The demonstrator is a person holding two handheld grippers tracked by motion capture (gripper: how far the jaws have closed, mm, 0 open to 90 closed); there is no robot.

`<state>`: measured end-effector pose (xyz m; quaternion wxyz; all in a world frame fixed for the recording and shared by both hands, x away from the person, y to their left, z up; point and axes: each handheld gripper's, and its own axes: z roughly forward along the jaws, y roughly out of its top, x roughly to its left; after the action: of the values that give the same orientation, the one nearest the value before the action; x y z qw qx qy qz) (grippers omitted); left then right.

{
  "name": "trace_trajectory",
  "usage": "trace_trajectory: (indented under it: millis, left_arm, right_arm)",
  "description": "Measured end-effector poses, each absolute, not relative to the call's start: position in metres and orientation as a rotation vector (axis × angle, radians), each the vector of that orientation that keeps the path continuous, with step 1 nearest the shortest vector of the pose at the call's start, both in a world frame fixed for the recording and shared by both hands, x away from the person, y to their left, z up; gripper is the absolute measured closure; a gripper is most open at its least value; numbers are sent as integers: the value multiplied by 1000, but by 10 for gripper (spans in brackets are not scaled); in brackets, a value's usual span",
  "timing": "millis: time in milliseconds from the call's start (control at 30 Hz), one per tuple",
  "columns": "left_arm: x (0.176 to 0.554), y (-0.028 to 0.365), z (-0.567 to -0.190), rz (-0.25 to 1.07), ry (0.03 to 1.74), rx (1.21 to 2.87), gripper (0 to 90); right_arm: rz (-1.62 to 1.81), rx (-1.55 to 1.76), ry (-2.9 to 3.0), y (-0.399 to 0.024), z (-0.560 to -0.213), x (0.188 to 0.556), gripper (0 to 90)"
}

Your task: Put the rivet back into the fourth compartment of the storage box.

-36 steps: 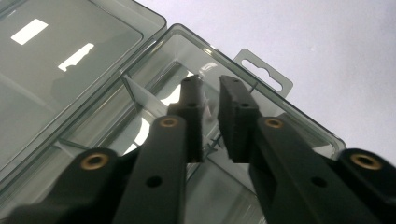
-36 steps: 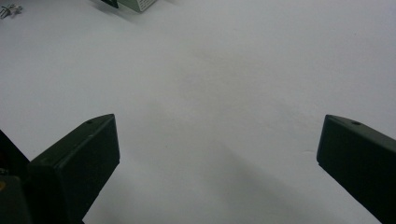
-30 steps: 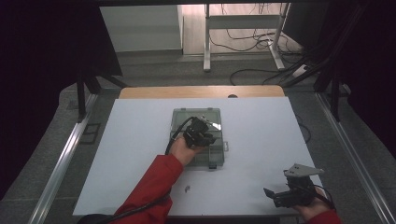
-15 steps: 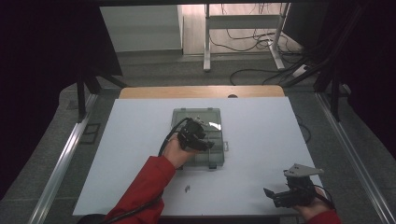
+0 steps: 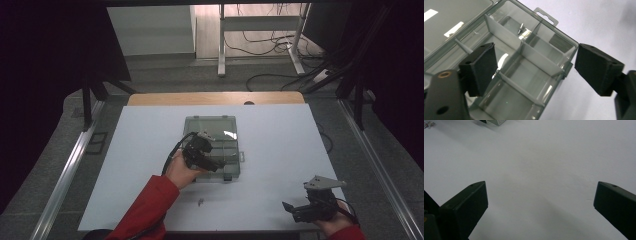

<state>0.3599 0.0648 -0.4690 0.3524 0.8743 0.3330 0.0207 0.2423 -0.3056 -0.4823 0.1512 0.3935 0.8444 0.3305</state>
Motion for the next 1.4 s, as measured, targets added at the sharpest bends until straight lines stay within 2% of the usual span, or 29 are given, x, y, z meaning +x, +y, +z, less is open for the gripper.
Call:
trace_trajectory:
  millis: [233,533,767,1133,1400]
  left_arm:
    - [347,79,-469,22,850,2252,136]
    - [325,97,-468,107,834,2266,34]
    - [310,108,-470,126,844,2254,0]
    - [286,112,-479,116,865,2312,0]
    - [269,113,-490,78,873,2356,50]
  right_arm:
    - [948,1134,2424,-306,-482,242,0]
    - [943,1136,2425,-306,-483,242,0]
    - [942,1135,2425,-305,-483,242,0]
    - [942,1133,2427,-305,-483,242,0]
    - [941,1129,2430,-305,-483,241,0]
